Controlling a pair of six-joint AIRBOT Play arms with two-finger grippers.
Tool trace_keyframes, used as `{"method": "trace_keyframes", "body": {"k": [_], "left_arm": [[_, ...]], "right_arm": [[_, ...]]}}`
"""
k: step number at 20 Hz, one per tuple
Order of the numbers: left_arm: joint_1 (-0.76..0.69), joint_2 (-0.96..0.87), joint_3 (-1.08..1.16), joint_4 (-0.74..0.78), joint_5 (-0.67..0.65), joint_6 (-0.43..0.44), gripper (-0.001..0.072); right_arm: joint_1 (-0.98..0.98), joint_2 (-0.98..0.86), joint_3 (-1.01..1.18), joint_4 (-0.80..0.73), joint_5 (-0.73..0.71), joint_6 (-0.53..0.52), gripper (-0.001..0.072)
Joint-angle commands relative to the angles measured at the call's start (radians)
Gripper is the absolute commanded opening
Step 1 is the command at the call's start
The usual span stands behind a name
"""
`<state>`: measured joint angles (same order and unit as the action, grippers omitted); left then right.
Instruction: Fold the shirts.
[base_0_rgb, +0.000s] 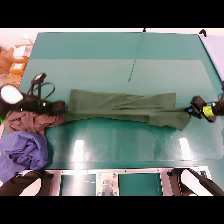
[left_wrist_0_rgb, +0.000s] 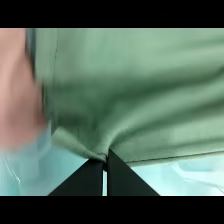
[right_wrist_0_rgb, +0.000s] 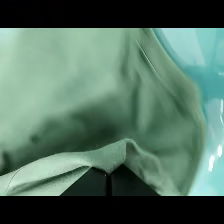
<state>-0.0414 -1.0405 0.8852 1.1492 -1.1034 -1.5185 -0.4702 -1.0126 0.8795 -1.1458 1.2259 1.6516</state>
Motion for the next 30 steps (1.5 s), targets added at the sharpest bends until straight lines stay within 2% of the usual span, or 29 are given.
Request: {"method": "trace_keyframes", "body": {"k": [1,5,8,9,10,11,12,13,15,16,18,19,20,21,25,28,29,30], "left_arm": [[0.001,-0.213,0.197,-0.050,0.058,0.113,0.0021],[0.001,-0.506,0.396,-0.118,0.072,0.178,0.0022],[0.001,-0.642,0.496,-0.171,0.084,0.218,0.0024],[0.001,-0.653,0.513,-0.169,0.085,0.218,0.0189],[0.006,-0.650,0.526,-0.160,0.074,0.218,0.0626],[0.018,-0.646,0.554,-0.147,0.047,0.217,0.0667],[0.041,-0.645,0.604,-0.126,-0.019,0.215,0.0633],[0.066,-0.645,0.655,-0.102,-0.092,0.208,0.0633],[0.122,-0.645,0.747,-0.095,-0.219,0.181,0.0632],[0.143,-0.645,0.776,-0.100,-0.259,0.166,0.0632],[0.164,-0.645,0.795,-0.110,-0.297,0.146,0.0630],[0.165,-0.646,0.795,-0.111,-0.306,0.137,0.0463],[0.161,-0.646,0.795,-0.113,-0.310,0.140,0.0123],[0.158,-0.646,0.795,-0.118,-0.307,0.140,0.0026],[0.132,-0.646,0.795,-0.183,-0.294,0.141,0.0022],[0.106,-0.647,0.795,-0.198,-0.283,0.141,0.0022],[0.092,-0.649,0.795,-0.203,-0.283,0.140,0.0022],[0.076,-0.649,0.794,-0.204,-0.285,0.140,0.0022]], "right_arm": [[0.067,-0.182,0.130,0.059,-0.100,0.014,0.0020],[0.098,-0.370,0.188,0.118,-0.211,0.013,0.0022],[0.113,-0.464,0.217,0.118,-0.281,0.012,0.0042],[0.109,-0.480,0.236,0.117,-0.268,-0.014,0.0153],[0.094,-0.481,0.260,0.116,-0.238,-0.062,0.0332],[0.070,-0.480,0.295,0.114,-0.190,-0.094,0.0437],[0.034,-0.481,0.337,0.113,-0.123,-0.140,0.0452],[-0.007,-0.481,0.370,0.113,-0.055,-0.193,0.0516],[-0.089,-0.483,0.381,0.109,0.019,-0.332,0.0569],[-0.121,-0.493,0.370,0.109,0.039,-0.390,0.0655],[-0.163,-0.530,0.341,0.110,0.075,-0.472,0.0657],[-0.172,-0.561,0.332,0.114,0.096,-0.504,0.0656],[-0.174,-0.597,0.329,0.121,0.108,-0.526,0.0657],[-0.174,-0.632,0.327,0.147,0.112,-0.557,0.0656],[-0.153,-0.771,0.327,0.345,0.153,-0.644,0.0656],[-0.088,-0.834,0.346,0.352,0.135,-0.642,0.0651],[-0.068,-0.846,0.359,0.353,0.125,-0.642,0.0604],[-0.051,-0.850,0.374,0.353,0.118,-0.642,0.0392]]}}
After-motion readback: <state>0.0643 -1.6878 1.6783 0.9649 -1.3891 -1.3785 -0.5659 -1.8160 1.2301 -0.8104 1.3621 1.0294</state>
